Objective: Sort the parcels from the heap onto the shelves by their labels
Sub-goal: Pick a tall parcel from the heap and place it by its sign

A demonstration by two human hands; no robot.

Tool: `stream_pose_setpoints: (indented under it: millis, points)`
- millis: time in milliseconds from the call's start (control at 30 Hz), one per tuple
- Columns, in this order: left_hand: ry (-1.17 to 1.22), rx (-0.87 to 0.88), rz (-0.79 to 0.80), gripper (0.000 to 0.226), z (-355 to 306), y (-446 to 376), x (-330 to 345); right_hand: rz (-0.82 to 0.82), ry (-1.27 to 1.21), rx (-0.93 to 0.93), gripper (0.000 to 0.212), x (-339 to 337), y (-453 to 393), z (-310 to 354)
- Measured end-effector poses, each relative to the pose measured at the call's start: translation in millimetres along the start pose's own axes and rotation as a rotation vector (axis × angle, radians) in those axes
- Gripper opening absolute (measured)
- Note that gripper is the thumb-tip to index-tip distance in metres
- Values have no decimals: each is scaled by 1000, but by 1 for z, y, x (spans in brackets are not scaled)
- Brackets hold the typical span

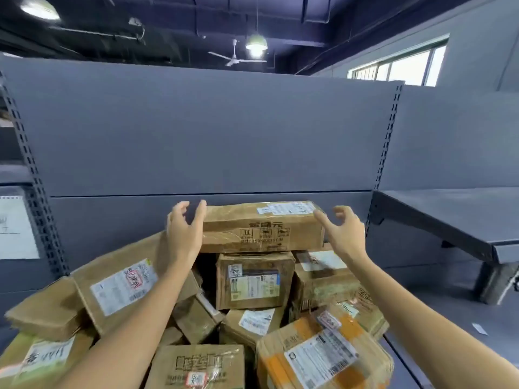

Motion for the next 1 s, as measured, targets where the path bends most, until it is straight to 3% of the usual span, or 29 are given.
stream_pose_setpoints:
  millis: [67,133,233,333,467,600,667,800,1000]
  points:
    - [-10,-121,166,78,13,-12,24,46,-160,206,75,14,-13,-14]
    - [0,-228,238,73,23,-14,41,130,-271,374,81,32,-20,-27]
    - [264,-430,121,58,31,-12,51,245,-388,575,89,60,-17,-54]
    - [372,-536,110,50,40,-2,56,283,-484,704,83,74,-5,-70]
    - [427,-497,82,36,38,0,55,266,-553,711,66,75,-10,-71]
    - [460,-312,-15,51,9,-16,39,321,-601,583,52,66,-17,-57]
    - [430,-243,-3,50,-9,-30,26,391,-623,531,46,59,-14,-46]
    - [319,-207,76,37,-23,-54,3,574,-598,511,61,59,-8,-44]
    - [406,-211,86,36,-20,-50,-6,900,-368,421,51,78,30,-27]
Point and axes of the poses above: each hand's wrist, its own y-axis away from the middle knuckle, its own x-axis out of the palm, z = x × y, the point moved 7 cm from there along -y, towards the middle knuckle, and after that the axes turned 6 degrees about -z, right-handed, at the moved point
